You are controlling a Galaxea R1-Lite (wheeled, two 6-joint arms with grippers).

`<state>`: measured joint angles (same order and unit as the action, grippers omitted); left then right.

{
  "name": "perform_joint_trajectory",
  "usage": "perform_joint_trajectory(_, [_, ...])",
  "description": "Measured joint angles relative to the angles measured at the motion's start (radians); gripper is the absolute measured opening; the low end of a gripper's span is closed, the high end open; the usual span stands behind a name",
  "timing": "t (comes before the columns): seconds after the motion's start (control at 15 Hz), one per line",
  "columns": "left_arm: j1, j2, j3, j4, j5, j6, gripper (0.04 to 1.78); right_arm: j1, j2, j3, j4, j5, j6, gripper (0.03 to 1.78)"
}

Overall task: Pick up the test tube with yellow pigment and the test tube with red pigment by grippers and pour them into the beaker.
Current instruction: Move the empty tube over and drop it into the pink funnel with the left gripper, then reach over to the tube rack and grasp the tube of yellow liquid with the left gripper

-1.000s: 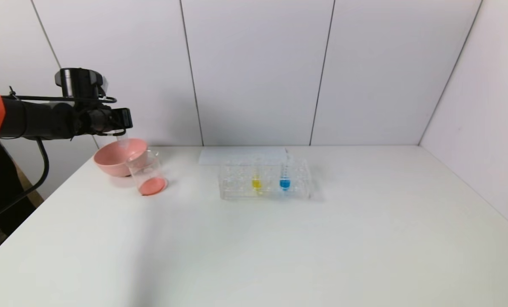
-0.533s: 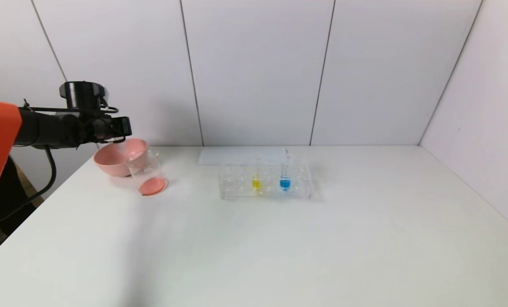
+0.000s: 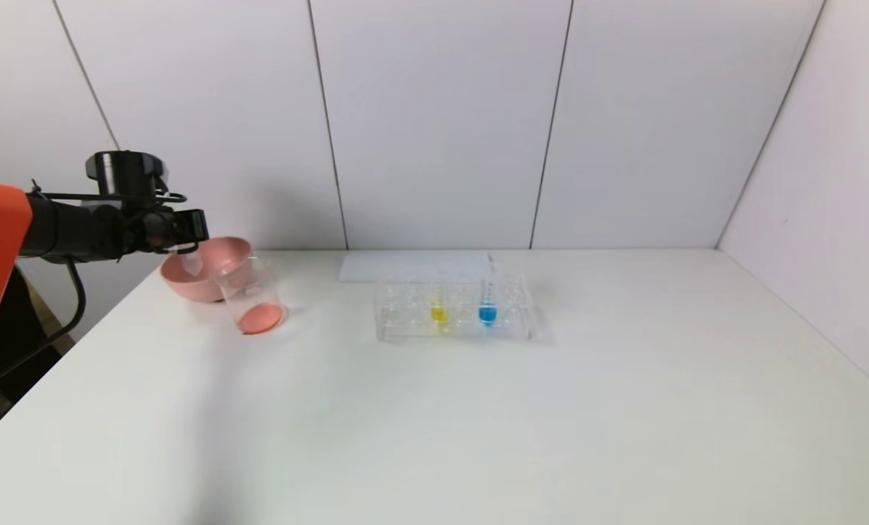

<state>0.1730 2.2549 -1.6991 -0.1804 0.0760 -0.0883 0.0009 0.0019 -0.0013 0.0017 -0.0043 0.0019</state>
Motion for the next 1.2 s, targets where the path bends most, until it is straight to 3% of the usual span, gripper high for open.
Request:
perform_joint_trajectory(0.27, [0.011,0.005,-0.007,-0.001,-0.011,0.0,0.6,0.0,0.0,0.0,0.0,0.0,0.0,1.7])
perform_joint_trajectory(0.4, [0.014,0.006,-0.01,-0.001,-0.011,0.0,0.83,0.0,0.0,0.0,0.0,0.0,0.0,1.7])
perform_joint_trajectory(0.67, [0.016,0.005,-0.012,-0.002,-0.01,0.002,1.46,0.0,0.0,0.0,0.0,0.0,0.0,1.7])
perform_joint_trajectory(0.8, [0.016,-0.002,-0.01,-0.001,-0.01,0.002,1.66,0.0,0.0,0.0,0.0,0.0,0.001,1.7])
perform_joint_trajectory(0.93, [0.014,-0.013,-0.003,0.0,-0.01,0.002,1.76,0.0,0.0,0.0,0.0,0.0,0.0,1.7])
perform_joint_trajectory(1.2, [0.007,-0.054,0.024,0.0,-0.01,0.002,1.77,0.0,0.0,0.0,0.0,0.0,0.0,1.7])
